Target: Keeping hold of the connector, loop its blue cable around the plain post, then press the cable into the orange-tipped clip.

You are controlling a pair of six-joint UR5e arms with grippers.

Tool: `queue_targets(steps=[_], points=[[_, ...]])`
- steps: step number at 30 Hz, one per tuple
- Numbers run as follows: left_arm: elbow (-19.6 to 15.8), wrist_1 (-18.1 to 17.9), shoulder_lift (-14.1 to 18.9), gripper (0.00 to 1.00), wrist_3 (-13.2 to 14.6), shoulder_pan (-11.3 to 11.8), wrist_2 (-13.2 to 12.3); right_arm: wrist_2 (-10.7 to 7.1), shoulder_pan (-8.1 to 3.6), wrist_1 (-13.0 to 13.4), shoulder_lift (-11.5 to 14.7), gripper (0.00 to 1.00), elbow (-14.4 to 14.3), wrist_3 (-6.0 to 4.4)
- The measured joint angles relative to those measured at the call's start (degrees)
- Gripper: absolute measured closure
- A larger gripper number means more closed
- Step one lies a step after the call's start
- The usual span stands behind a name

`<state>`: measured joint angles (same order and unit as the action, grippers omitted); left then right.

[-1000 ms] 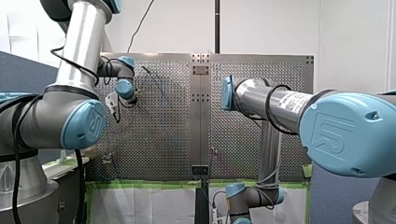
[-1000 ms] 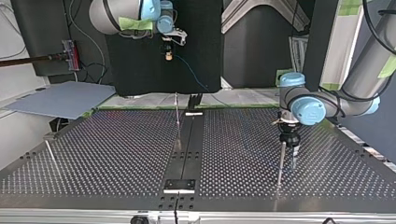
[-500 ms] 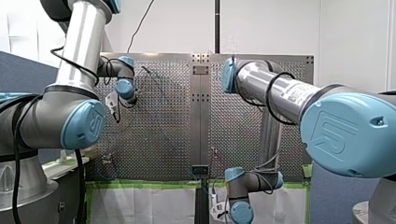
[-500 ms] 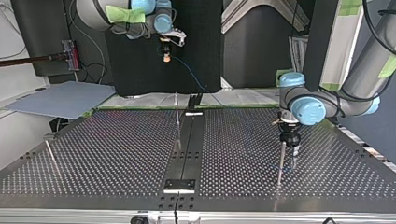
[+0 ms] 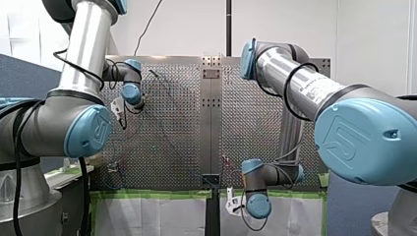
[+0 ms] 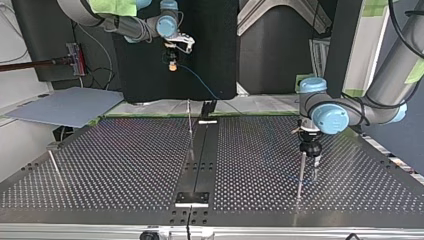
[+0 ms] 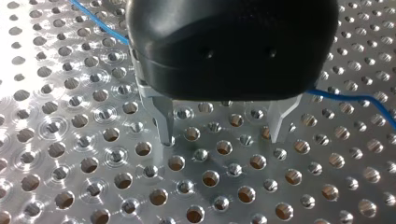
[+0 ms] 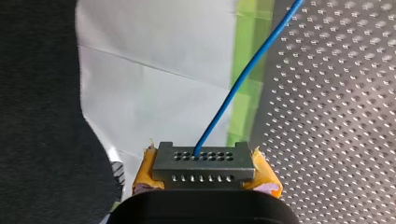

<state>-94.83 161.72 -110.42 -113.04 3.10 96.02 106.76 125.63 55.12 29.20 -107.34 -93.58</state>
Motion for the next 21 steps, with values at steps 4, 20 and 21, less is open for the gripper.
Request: queue_targets(steps=[4, 20, 21], points=[[0.0, 0.27, 0.0, 0.0, -0.04, -0.01, 0.0, -1.21, -0.99, -0.29, 2.26, 1.0, -0.01, -0.03], [-0.01, 0.65, 0.0, 0.0, -0.15, -0.02, 0.0, -8.0, -3.8, 4.55, 11.92, 1.0, -3.95, 0.73], [-0.01, 0.68, 0.0, 0.0, -0.15, -0.02, 0.0, -8.16, -3.94, 5.15, 12.51, 1.0, -4.15, 0.66]])
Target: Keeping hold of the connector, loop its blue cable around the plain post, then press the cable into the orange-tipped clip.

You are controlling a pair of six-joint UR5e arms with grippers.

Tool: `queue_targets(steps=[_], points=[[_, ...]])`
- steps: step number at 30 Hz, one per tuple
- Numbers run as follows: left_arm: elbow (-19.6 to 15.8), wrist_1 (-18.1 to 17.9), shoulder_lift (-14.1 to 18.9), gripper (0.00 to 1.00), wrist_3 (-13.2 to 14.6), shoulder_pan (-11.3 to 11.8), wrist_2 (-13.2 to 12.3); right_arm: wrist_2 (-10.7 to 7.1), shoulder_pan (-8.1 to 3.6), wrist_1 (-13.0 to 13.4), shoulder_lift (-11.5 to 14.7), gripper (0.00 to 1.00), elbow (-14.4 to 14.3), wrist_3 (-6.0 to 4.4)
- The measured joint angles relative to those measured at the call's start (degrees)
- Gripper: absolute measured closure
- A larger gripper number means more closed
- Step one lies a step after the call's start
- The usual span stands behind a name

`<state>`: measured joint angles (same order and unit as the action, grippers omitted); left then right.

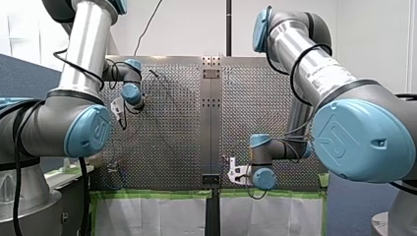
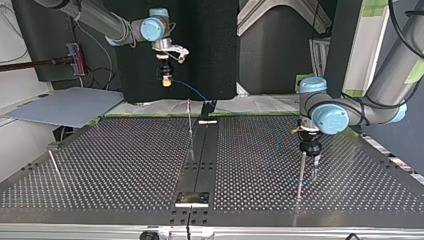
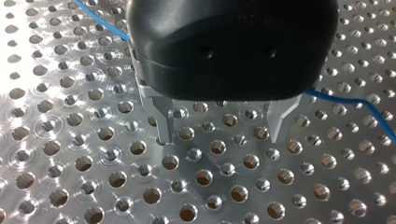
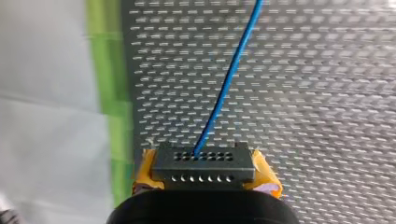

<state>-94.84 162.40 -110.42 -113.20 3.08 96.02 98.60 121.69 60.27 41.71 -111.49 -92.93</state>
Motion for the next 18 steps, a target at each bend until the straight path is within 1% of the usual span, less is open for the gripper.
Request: queue_targets(steps=[2, 8, 13, 18], points=[[0.0, 0.09, 0.0, 0.0, 0.0, 0.0, 0.0, -0.24, -0.32, 1.11, 1.38, 1.0, -0.32, -0.03], [0.01, 0.56, 0.01, 0.0, -0.01, -0.01, 0.0, -0.32, -1.15, 3.04, 4.93, 1.0, -1.47, 0.03], [0.01, 1.74, 0.03, 0.0, -0.46, 0.0, 0.0, -0.28, -1.37, 3.63, 7.63, 1.0, -1.86, 0.48], [0.02, 4.2, 0.07, 0.0, -1.24, -0.01, -0.19, -0.21, -1.41, 4.5, 10.3, 1.0, -2.42, 0.82]])
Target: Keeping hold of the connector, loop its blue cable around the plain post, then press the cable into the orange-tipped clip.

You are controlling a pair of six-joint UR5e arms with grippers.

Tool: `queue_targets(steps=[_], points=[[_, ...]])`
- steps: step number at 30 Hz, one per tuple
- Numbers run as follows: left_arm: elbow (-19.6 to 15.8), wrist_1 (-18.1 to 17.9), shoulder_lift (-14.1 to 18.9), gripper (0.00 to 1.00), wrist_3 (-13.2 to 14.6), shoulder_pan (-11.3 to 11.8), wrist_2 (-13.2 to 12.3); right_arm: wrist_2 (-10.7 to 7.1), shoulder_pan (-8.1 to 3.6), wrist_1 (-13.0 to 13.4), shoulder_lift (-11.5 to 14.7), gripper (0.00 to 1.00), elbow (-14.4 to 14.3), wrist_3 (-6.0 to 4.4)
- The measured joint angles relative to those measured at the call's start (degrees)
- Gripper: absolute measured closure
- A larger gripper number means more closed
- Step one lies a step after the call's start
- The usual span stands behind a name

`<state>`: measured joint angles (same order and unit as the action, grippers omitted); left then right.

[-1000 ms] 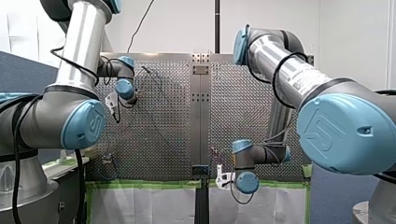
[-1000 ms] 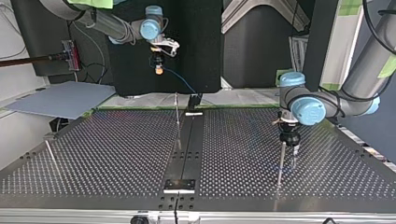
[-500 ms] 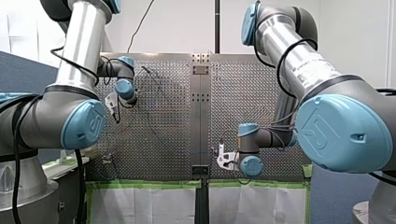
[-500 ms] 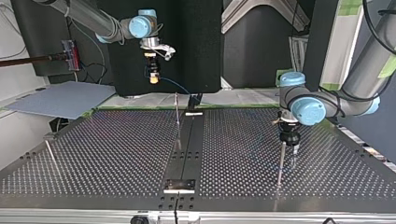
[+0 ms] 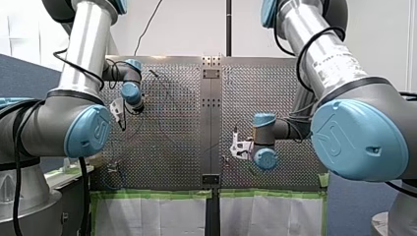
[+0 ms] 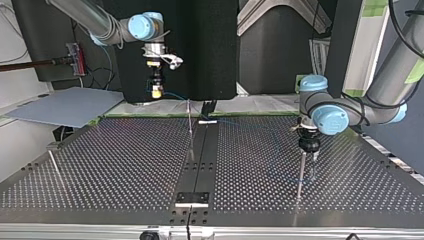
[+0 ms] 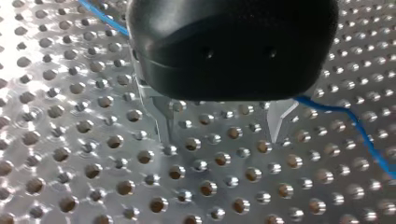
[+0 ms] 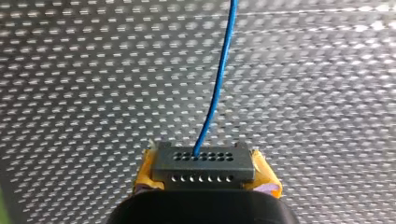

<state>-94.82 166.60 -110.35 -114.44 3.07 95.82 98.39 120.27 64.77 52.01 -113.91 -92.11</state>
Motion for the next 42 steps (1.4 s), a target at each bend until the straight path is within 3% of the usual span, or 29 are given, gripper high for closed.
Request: queue_targets(steps=[6, 12, 19, 26, 35, 42], points=[[0.0, 3.28, 0.1, 0.0, -2.67, 0.08, -0.09, 0.07, -0.06, 0.27, 2.47, 1.0, -0.12, 0.16], [0.01, 4.37, 1.1, 0.0, -5.87, 0.87, -0.57, 0.48, -0.07, 0.26, 1.15, 1.0, -0.25, 0.52], [-0.72, 2.46, 1.58, 0.0, -10.08, 1.85, -1.39, 0.68, -0.07, 0.36, 0.6, 1.0, -0.46, 0.85], [-4.45, -1.29, 2.8, 0.0, -14.38, 2.94, -3.6, 0.75, -0.05, 0.32, 0.45, 1.0, -0.46, 0.95], [-9.45, -6.41, 2.92, 0.0, -19.44, 3.39, -3.79, 0.76, 0.16, 0.35, 0.43, 1.0, -0.46, 0.95], [-10.44, -10.26, 0.88, 0.0, -19.29, 3.27, -3.68, 0.76, 0.25, 0.26, 0.43, 1.0, -0.47, 0.95]])
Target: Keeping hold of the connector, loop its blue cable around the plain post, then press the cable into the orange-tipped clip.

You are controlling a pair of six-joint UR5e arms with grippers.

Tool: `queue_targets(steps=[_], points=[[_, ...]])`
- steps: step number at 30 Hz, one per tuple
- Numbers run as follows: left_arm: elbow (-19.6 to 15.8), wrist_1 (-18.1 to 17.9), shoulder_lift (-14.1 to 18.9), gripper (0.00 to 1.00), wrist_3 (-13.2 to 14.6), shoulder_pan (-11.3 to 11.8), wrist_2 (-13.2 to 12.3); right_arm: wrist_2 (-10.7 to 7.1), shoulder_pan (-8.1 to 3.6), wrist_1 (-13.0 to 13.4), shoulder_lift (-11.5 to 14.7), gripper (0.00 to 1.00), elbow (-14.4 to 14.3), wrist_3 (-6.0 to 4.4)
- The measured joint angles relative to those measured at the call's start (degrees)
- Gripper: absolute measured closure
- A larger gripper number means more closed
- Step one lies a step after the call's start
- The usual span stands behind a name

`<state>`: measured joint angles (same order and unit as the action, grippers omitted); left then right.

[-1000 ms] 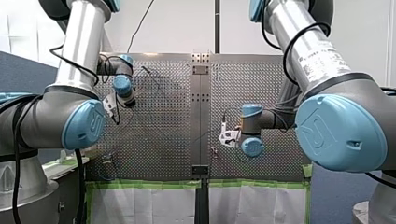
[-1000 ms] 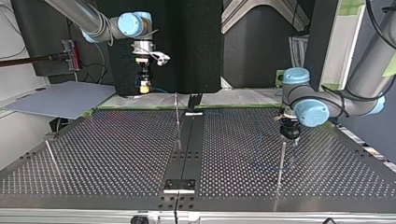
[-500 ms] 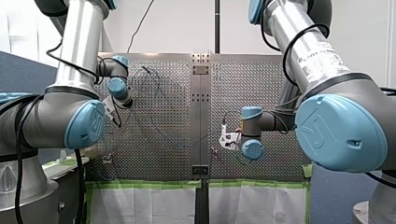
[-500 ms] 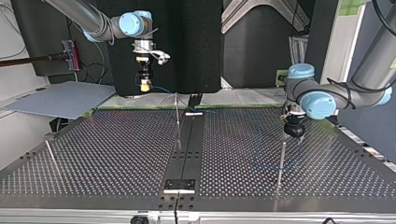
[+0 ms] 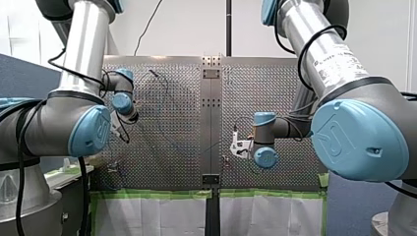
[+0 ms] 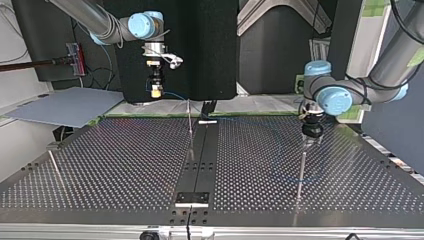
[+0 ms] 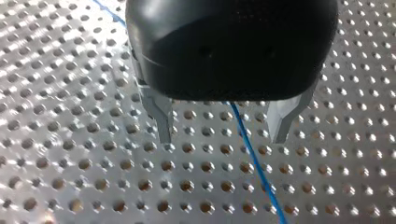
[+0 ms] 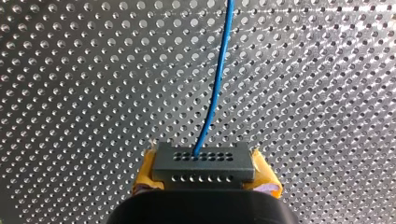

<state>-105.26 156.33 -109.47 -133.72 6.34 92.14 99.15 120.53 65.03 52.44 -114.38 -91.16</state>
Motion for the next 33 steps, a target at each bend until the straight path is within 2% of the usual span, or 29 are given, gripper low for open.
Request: queue_targets(steps=[5, 9, 12, 16, 23, 27, 33], points=[[-0.31, -1.9, -2.87, 0.0, 2.42, -0.49, 1.68, 0.0, 0.07, -0.06, 0.0, 1.0, 0.0, 0.0], [-0.49, -0.62, -3.83, 0.0, 3.78, -0.46, 3.82, 0.0, 0.09, -0.07, 0.0, 1.0, 0.01, 0.0], [-1.12, 0.76, -3.38, 0.0, 4.44, -0.28, 5.11, 0.0, 0.09, -0.07, 0.0, 1.0, 0.0, 0.0], [-3.08, 2.62, -1.47, 0.0, 5.54, -0.38, 6.83, 0.0, 0.09, -0.02, 0.0, 1.0, 0.01, -0.06], [-5.12, 6.4, 2.8, 0.0, 9.42, -1.74, 8.2, -0.01, -0.08, 0.15, 0.0, 1.0, 0.04, -0.27], [-4.48, 8.74, 5.15, 0.0, 11.78, -1.84, 9.91, 0.0, -0.21, 0.22, 0.0, 1.0, 0.05, -0.41], [-1.69, 12.07, 8.49, 0.0, 15.11, -2.08, 11.23, 0.0, -0.3, 0.27, 0.0, 1.0, 0.05, -0.64]])
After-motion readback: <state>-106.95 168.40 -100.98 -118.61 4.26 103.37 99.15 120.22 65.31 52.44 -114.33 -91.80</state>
